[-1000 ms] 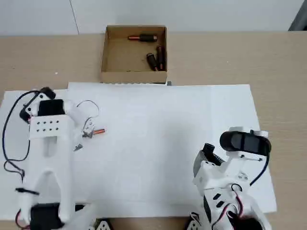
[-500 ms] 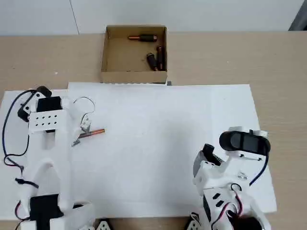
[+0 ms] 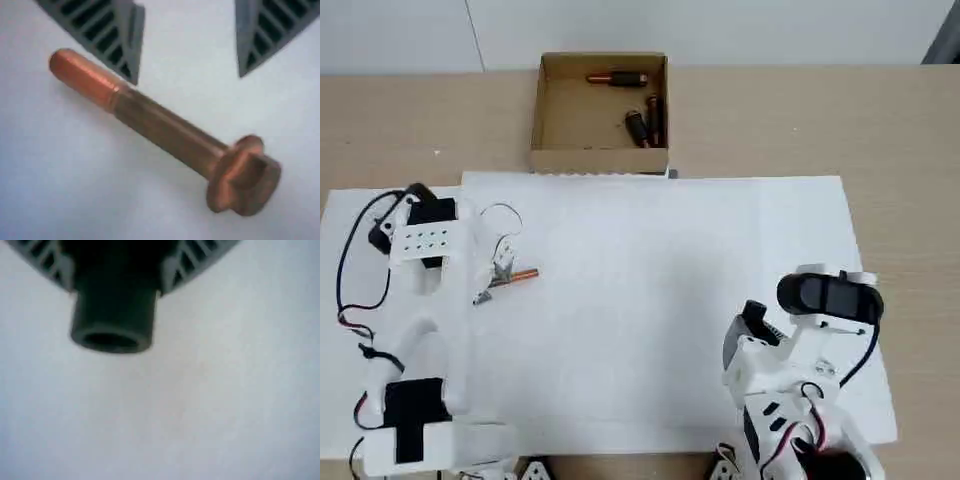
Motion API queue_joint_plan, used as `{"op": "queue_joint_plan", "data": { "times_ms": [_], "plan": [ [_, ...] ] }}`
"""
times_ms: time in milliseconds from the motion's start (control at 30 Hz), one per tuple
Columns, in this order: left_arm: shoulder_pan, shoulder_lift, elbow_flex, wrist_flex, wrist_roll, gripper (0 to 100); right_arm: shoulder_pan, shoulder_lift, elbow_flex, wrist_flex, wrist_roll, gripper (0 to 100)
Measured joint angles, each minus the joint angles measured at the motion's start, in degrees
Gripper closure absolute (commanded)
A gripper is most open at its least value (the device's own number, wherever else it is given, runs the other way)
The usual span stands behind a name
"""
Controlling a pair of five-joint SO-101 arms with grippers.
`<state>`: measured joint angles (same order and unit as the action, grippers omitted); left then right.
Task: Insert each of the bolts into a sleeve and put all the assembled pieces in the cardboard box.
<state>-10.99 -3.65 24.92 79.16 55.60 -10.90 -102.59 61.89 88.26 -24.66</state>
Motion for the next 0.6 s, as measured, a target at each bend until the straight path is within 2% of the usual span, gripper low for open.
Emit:
{"op": "queue_joint_plan", "data": {
  "times_ms": [100,267,600],
  "plan": [
    [0.0,0.2,0.0,-1.5,0.0,87,0.0,0.0,0.0,0.0,0.0,99.5],
    [0.0,0.3,0.0,-2.0,0.0,80,0.0,0.0,0.0,0.0,0.0,99.5],
    [0.0,0.3,0.0,-2.1,0.0,80,0.0,0.0,0.0,0.0,0.0,99.5]
  ]
}}
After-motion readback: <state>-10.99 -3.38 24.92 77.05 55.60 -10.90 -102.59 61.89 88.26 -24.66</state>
